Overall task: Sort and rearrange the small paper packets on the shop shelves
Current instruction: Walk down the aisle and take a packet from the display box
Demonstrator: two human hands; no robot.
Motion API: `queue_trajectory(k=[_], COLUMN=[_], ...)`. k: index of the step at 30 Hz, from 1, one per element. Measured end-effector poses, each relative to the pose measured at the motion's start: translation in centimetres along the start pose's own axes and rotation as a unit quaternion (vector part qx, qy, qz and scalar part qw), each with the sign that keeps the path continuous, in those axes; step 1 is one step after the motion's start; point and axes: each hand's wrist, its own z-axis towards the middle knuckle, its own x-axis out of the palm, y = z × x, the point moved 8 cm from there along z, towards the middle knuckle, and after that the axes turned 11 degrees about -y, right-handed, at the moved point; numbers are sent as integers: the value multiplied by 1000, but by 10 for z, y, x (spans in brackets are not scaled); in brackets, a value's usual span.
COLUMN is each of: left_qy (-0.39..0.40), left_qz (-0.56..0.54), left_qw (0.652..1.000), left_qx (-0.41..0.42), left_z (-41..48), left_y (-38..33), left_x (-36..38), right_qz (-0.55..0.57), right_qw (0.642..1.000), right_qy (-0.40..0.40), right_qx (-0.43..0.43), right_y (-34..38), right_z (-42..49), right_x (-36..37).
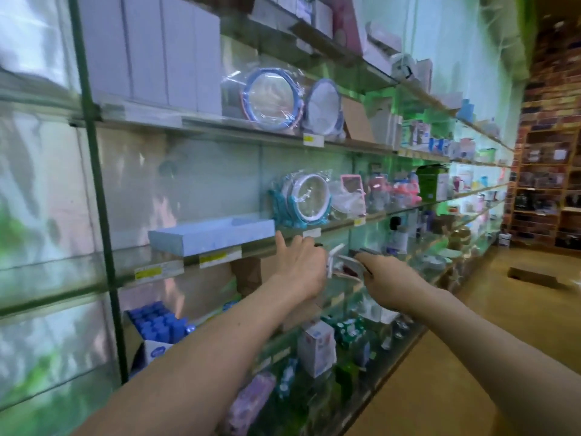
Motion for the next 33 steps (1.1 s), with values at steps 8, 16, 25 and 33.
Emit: queue_trajectory(k=[8,16,25,33], left_qy=[-53,-80,-83,-164], left_qz=[73,84,100,-155], left_qw=[991,967,942,871], left_qx=[-98,-225,-309,-437], left_z=[48,36,18,17], left_y=[41,73,121,201], left_x=[-20,-51,-72,-40], right_qz=[93,178,290,349], right_qw=[983,944,896,877], right_qy=[-76,-131,-115,-94], right_qx=[-138,-246,-316,-316], right_y=[14,32,84,118], right_z=[67,87,117,166], right_x=[-24,-36,-26,12])
